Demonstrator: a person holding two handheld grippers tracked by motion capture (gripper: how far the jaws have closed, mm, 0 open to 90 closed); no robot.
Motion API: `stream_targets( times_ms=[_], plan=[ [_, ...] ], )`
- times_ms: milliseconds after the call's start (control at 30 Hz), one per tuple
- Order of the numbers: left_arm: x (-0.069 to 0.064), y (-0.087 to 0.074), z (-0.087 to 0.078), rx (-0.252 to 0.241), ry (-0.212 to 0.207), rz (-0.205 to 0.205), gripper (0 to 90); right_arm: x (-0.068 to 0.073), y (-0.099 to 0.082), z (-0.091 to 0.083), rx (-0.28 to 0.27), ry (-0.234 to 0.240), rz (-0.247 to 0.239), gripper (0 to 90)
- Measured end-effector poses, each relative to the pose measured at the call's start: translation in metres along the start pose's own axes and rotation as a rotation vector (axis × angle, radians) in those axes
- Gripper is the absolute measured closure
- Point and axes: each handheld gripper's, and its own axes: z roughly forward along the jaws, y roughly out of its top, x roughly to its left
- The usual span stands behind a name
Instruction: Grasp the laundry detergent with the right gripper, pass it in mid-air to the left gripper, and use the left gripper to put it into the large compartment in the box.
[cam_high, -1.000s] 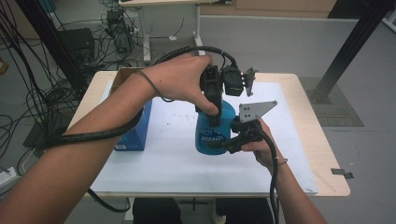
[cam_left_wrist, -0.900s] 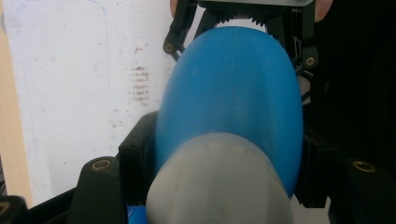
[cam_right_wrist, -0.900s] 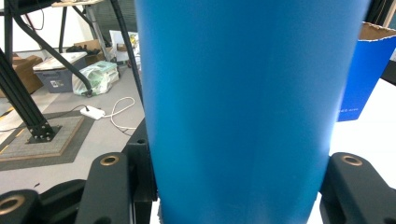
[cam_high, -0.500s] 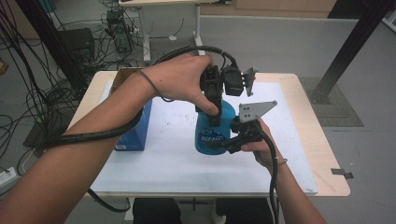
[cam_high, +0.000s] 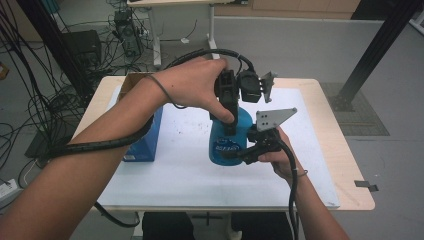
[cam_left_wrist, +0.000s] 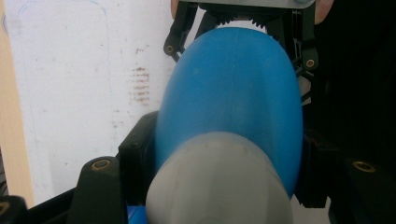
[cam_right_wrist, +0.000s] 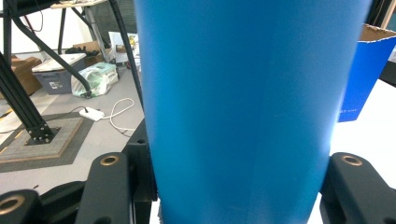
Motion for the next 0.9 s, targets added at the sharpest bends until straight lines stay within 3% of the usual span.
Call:
stream_targets(
  times_ms=[900],
  plan=[
    [0.0000, -0.0035, -0.0005, -0.007, 0.001, -0.003, 37.4, -0.0008, 0.0014, 0.0021, 0.002, 0.001, -0.001, 41.7]
  ],
)
